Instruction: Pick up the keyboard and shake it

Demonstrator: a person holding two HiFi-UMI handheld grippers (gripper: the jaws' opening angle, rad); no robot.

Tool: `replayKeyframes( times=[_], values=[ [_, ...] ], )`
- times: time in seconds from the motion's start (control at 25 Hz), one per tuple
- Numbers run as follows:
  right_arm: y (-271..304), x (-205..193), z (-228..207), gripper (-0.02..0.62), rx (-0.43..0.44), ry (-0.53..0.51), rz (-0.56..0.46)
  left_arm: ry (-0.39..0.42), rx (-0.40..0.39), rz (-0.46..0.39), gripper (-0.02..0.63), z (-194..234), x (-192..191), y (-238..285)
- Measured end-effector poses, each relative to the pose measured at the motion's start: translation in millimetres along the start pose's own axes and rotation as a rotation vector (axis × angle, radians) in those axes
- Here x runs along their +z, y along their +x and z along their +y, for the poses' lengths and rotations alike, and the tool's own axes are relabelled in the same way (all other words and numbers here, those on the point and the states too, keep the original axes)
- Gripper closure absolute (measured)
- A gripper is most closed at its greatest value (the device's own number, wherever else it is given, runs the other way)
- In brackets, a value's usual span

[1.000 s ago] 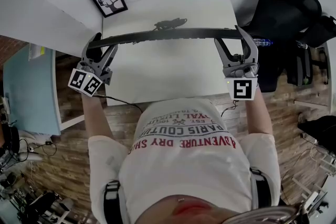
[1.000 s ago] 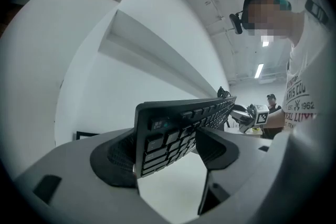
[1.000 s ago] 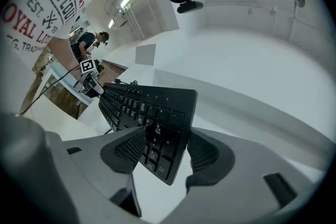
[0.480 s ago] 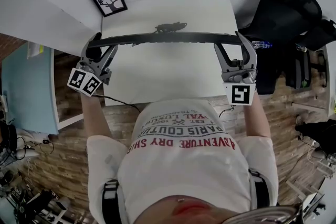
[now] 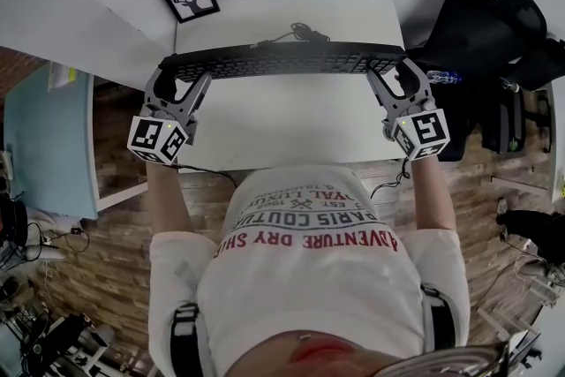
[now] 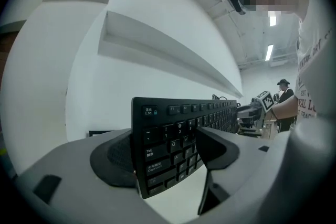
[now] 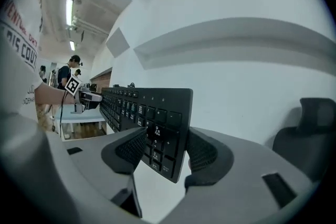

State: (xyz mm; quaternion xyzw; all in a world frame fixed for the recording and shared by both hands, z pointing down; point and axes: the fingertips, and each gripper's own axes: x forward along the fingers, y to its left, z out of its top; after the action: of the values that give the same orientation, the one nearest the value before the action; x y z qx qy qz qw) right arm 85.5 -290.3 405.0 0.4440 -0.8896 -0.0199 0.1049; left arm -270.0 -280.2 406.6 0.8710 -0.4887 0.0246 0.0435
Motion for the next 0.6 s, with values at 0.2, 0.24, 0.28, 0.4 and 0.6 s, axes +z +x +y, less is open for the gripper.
replayKeyframes(
  times=[0.2,0.24,0.28,0.4,0.6],
  values=[
    [2.5,-46.8,-1.5,0.344,0.052,0.179,0.132,-0.002,0.029,0.109,0.268,-12.7,-23.1,-1.1],
    [2.1,-55.4,-0.4,0.344,0.062,0.205,0.161,-0.011,0.031,0.129,0.268,-14.8,-29.8,-1.5],
    [1.1,-63.1,1.0,0.344,0.070,0.225,0.187,-0.021,0.032,0.146,0.268,-17.0,-36.3,-2.4],
    [-1.6,-79.0,6.3,0.344,0.086,0.254,0.248,-0.055,0.034,0.184,0.268,-21.2,-53.0,-6.7],
    [-2.6,-89.4,14.3,0.345,0.106,0.252,0.290,-0.089,0.044,0.215,0.268,-22.0,-68.3,-13.8]
  ],
)
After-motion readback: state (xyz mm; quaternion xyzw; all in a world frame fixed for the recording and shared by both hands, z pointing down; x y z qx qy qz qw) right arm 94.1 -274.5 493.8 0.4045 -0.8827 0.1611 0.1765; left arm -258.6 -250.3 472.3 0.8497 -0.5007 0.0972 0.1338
